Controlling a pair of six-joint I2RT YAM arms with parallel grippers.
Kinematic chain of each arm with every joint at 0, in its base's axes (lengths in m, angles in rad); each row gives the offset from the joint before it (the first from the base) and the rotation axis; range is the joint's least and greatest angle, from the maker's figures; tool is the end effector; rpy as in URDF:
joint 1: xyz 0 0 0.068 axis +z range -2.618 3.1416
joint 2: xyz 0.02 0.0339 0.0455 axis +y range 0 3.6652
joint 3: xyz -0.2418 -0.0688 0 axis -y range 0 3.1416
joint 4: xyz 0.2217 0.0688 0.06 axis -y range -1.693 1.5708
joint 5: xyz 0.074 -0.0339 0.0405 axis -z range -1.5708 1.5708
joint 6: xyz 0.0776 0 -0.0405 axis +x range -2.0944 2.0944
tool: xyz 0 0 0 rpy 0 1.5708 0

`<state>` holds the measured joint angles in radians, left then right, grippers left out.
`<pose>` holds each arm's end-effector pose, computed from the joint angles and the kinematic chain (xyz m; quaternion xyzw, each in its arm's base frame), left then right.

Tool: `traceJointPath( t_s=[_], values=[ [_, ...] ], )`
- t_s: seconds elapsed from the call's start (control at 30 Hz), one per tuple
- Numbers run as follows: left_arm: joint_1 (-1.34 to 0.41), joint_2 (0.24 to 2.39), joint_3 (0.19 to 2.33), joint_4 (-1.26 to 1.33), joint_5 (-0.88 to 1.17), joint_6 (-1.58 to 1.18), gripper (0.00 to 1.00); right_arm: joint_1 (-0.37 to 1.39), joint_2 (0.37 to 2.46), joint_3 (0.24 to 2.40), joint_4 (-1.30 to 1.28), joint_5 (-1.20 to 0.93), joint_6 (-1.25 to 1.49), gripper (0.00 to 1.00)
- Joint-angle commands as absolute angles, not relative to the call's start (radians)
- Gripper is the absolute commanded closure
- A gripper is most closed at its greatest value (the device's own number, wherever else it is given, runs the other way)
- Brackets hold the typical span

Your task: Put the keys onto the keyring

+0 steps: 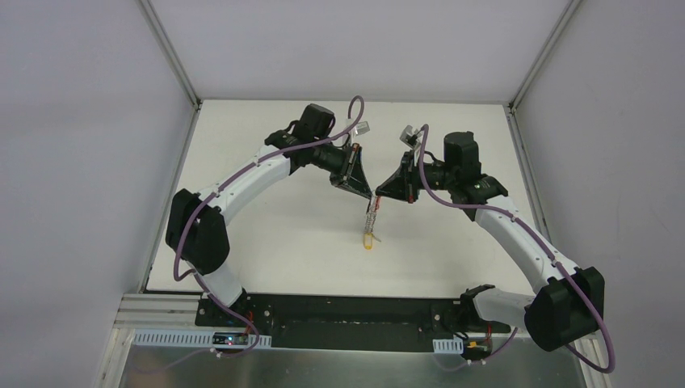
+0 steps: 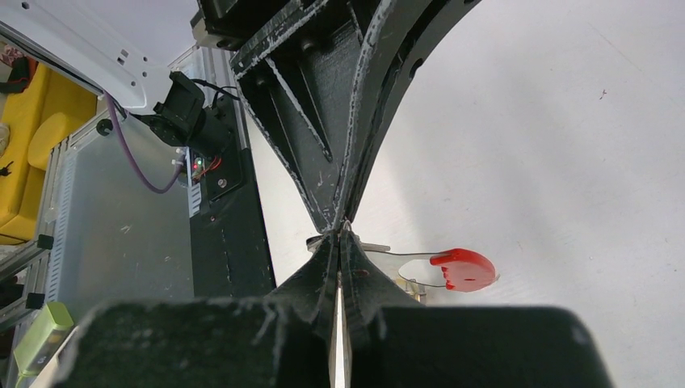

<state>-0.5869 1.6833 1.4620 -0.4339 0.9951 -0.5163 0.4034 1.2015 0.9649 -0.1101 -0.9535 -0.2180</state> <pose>0.2710 -0.2584 0.2928 0.2386 0.7803 -0.5682 0.1064 0.2273 0.1658 0.3050 -0.4734 0.6118 0.4212 0.4735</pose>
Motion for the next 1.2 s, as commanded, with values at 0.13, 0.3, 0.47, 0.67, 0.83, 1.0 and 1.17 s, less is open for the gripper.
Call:
traceJointPath(
  t_s=[0.13,0.3,0.47,0.67,0.83,1.0,1.17],
  values=[
    [-0.574,1.677,1.459,-0.394,1.021,-0.517,1.0,0.394,1.177,0.996,-0.046,-0.992,-0.19,1.0],
    [-0.564,1.666,1.46,-0.397,1.024,-0.508,1.0,0.386,1.17,0.987,-0.046,-0.992,-0.196,1.0],
    [-0.551,1.656,1.463,-0.396,1.027,-0.506,1.0,0.38,1.17,0.985,-0.044,-1.003,-0.196,1.0],
    [-0.551,1.662,1.479,-0.397,1.033,-0.51,1.0,0.381,1.175,0.983,-0.037,-1.011,-0.189,1.0],
    [-0.552,1.66,1.502,-0.402,1.039,-0.509,1.0,0.382,1.178,0.979,-0.032,-1.009,-0.184,1.0],
    [-0.552,1.656,1.515,-0.406,1.043,-0.504,1.0,0.381,1.18,0.977,-0.032,-1.01,-0.184,1.0],
    [-0.552,1.66,1.533,-0.409,1.046,-0.502,1.0,0.382,1.183,0.97,-0.026,-1.013,-0.183,1.0]
  ],
)
